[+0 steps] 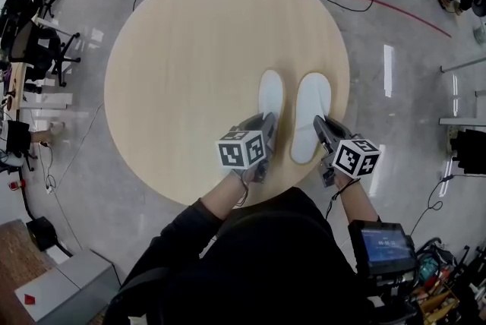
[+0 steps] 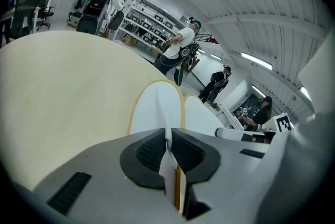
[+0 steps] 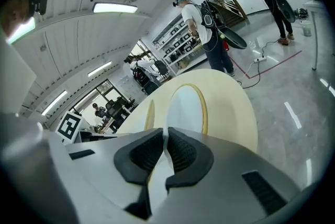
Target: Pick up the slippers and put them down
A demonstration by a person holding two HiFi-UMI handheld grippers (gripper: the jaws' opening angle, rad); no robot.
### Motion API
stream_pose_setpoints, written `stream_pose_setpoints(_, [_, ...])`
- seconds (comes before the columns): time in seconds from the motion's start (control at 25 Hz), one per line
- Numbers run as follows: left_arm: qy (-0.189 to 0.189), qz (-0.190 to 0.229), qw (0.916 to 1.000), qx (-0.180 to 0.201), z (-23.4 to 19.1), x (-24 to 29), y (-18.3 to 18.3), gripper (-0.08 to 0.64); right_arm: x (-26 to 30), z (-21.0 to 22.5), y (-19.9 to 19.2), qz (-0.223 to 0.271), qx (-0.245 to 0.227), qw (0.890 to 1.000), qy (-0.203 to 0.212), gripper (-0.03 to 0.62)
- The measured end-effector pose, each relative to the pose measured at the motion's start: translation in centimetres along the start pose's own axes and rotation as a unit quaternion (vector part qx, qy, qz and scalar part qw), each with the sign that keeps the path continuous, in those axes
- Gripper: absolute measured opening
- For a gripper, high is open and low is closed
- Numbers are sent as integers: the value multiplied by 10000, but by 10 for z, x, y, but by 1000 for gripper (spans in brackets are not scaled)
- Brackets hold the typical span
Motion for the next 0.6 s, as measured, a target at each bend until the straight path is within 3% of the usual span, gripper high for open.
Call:
stream_pose_setpoints(0.28, [75,-510,9985,170,9,48,-17,38,17,40,1,-283,26,9994,-188,34])
stream_pose_setpoints(0.48, [158,-684,9975,60,16,68,-24,38,20,59,-4,-534,115,9979,-356,34])
stream_pose_setpoints(0.6, [105,-788,9967,188,20,78,-25,38,22,67,-6,-562,301,9971,-414,34])
Point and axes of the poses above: the fingertips, and each gripper's own axes: x forward along the fingers, z to its right, y out of its top, the point moved 10 cm from there along -x, backward along the fingers, and after that the axes turned 9 degrees about z, right-handed, at the moved point
